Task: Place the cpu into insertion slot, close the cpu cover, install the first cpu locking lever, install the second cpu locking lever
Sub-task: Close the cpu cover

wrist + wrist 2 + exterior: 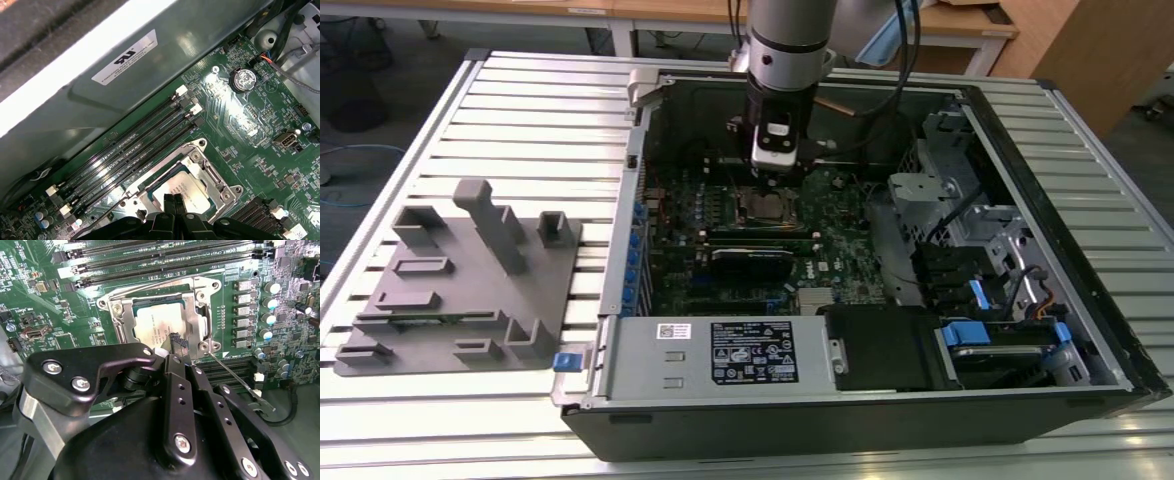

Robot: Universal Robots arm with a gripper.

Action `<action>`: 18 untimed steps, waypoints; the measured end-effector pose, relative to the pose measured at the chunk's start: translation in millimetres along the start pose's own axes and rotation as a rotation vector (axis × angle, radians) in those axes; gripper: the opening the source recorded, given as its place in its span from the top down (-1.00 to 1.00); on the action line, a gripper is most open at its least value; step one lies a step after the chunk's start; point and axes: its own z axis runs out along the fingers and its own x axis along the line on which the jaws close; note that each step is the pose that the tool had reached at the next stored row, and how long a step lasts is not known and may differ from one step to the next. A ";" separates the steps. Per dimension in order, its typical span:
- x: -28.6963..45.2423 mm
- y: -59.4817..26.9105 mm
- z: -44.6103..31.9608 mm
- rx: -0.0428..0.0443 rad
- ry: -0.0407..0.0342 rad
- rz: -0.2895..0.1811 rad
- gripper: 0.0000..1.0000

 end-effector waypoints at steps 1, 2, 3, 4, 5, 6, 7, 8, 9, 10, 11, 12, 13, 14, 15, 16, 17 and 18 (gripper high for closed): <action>0.0 0.0 0.0 0.0000 0.0001 -0.004 0.79; 0.0 0.0 0.0 0.0000 0.0001 -0.008 0.79; 0.0 0.0 0.0 0.0000 0.0001 -0.008 0.79; 0.0 0.0 0.0 0.0000 0.0002 -0.009 0.79; 0.0 0.0 0.0 0.0000 0.0002 -0.010 0.79; 0.0 0.0 0.0 0.0000 0.0002 -0.010 0.79; 0.0 0.0 0.0 0.0000 0.0002 -0.010 0.79; 0.0 0.0 0.0 0.0000 0.0002 -0.011 0.79; 0.0 0.0 0.0 0.0000 0.0002 -0.011 0.79; 0.0 0.0 0.0 0.0000 0.0002 -0.011 0.79; 0.0 0.0 0.0 0.0000 0.0002 -0.011 0.79; 0.0 0.0 0.0 0.0000 0.0002 -0.011 0.79; 0.0 0.0 0.0 0.0000 0.0002 -0.011 0.79; 0.0 0.0 0.0 0.0000 0.0002 -0.011 0.79; 0.0 0.0 0.0 0.0000 0.0002 -0.011 0.79; 0.0 0.0 0.0 0.0000 0.0002 -0.011 0.79; 0.0 0.0 0.0 0.0000 0.0002 -0.014 0.79; 0.0 0.0 0.0 0.0000 0.0004 -0.021 0.79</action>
